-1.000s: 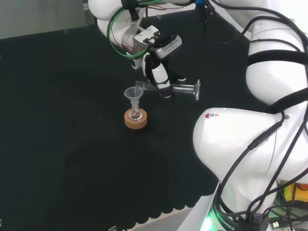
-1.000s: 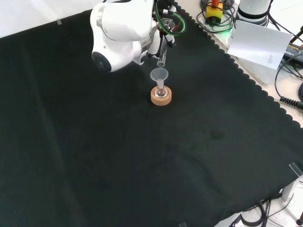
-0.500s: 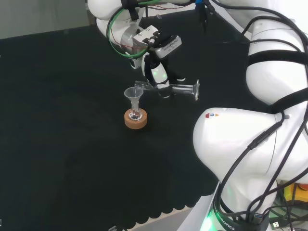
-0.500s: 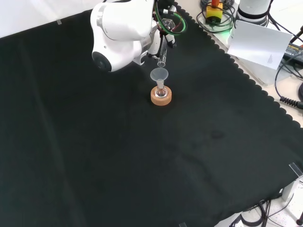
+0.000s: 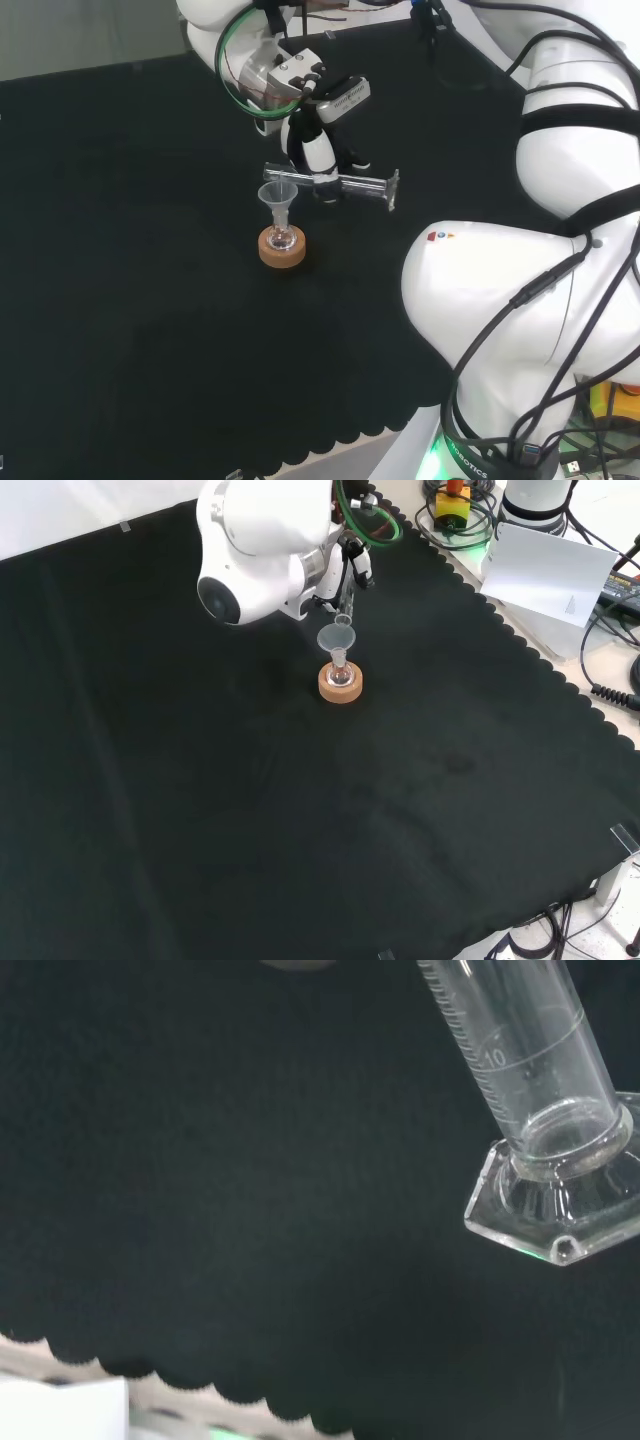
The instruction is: Pour the water from the graduated cylinder into the round-bottom flask.
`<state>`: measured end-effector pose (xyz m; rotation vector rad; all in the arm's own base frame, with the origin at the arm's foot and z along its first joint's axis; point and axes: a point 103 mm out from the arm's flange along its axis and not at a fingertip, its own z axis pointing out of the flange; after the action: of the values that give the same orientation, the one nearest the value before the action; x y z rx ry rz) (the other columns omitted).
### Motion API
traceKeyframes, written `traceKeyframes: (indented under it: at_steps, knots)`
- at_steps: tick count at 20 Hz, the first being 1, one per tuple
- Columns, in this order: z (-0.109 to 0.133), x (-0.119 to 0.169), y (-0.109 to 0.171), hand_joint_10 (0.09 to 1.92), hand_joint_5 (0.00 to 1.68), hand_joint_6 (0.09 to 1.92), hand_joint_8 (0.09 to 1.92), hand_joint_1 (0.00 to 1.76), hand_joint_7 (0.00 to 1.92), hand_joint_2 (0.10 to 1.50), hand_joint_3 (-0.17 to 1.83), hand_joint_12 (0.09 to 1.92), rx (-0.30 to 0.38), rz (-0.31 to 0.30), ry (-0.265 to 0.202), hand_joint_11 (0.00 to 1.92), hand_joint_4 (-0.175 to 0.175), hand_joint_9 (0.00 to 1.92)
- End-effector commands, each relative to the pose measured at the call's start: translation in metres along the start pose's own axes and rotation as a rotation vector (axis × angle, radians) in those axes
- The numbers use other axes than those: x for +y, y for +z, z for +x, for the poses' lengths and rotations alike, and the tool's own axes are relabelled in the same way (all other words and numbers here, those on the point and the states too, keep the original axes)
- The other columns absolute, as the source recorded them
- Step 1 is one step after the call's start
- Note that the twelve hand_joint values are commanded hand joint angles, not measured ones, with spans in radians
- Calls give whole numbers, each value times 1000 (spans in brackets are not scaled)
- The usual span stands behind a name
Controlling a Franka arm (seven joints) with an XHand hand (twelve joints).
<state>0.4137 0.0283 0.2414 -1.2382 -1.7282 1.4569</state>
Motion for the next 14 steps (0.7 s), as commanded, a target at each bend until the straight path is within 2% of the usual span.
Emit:
traceKeyframes:
  at_steps: [1,4,7,14]
  knots:
    - [4,-5,-9,87,916,1099,344,1114,1270,1153,0,682,0,-238,-43,1405,-115,1498]
    - [0,-6,-9,87,915,1101,342,1114,1269,1154,0,680,7,-354,-59,1400,-115,1497]
    - [-6,-6,-8,87,913,1103,341,1113,1268,1155,0,678,28,-433,-71,1397,-114,1495]
    - [-39,-5,4,87,911,1106,339,1112,1267,1155,1,679,163,-614,-177,1396,-112,1494]
